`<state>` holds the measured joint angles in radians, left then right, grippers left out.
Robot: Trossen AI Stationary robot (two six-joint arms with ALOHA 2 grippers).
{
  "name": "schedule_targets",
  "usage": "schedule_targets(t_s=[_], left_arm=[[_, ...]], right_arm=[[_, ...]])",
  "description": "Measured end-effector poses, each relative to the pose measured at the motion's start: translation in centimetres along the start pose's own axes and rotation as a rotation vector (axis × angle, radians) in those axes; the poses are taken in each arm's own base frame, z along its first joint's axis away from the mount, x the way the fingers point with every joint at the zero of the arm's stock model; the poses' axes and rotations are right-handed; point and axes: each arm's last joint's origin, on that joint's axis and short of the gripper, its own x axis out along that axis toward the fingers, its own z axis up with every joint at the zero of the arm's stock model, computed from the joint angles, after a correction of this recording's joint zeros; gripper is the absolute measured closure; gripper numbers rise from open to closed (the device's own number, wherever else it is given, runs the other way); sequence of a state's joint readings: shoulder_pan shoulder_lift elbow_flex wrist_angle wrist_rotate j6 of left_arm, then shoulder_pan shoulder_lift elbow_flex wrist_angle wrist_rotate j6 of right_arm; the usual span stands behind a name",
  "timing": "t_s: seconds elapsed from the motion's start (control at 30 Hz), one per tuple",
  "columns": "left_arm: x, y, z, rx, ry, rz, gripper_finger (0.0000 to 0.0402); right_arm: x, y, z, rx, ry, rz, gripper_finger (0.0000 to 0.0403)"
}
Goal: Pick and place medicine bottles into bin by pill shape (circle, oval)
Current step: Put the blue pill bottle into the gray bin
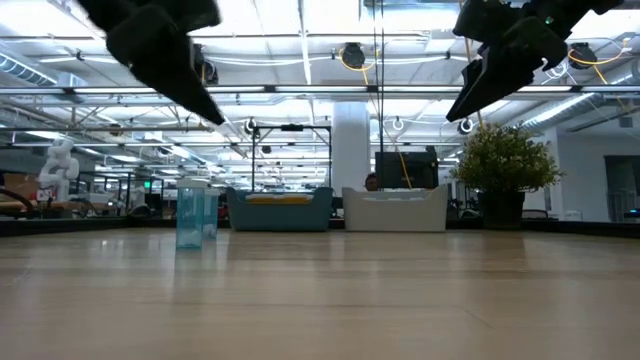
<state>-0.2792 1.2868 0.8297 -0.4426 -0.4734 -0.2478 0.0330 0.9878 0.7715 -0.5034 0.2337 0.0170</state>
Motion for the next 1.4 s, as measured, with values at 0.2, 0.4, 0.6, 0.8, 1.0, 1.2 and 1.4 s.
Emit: schedule_targets(t_s=[0.2,0.4,0.6,0.8,1.0,1.2,1.4], left_arm=[[-1.0,1.2,-4.0,-0.07,-0.149,-0.019,0.0151],[-0.6,1.9,-7.5,-0.16,-0.234,-0.015,0.0151],[1.1,2.2,-11.0,-0.184,-0.267,-0.002,0.0151],[2.5,2.6,-13.6,-0.225,-0.276,0.011,0.0151],[3.5,3.0,-14.9,-0.251,-0.26,0.009,0.0151],[5.0,3.3,-15.3,-0.213,-0.206,0.02,0.0151],[6.4,3.7,-15.2,-0.196,-0.212,0.016,0.0151]], right_arm=[[0.0,0.1,0.2,0.003,-0.024,0.003,0.019],[0.0,0.1,0.3,0.002,-0.032,0.003,0.019],[0.0,0.1,0.8,-0.019,-0.08,0.002,0.019],[0.4,0.2,1.1,-0.039,-0.098,0.003,0.019],[0.4,0.3,1.7,-0.057,-0.152,0.0,0.019],[0.4,0.3,1.9,-0.071,-0.173,0.0,0.019],[0.4,0.3,1.9,-0.073,-0.172,0.001,0.019]])
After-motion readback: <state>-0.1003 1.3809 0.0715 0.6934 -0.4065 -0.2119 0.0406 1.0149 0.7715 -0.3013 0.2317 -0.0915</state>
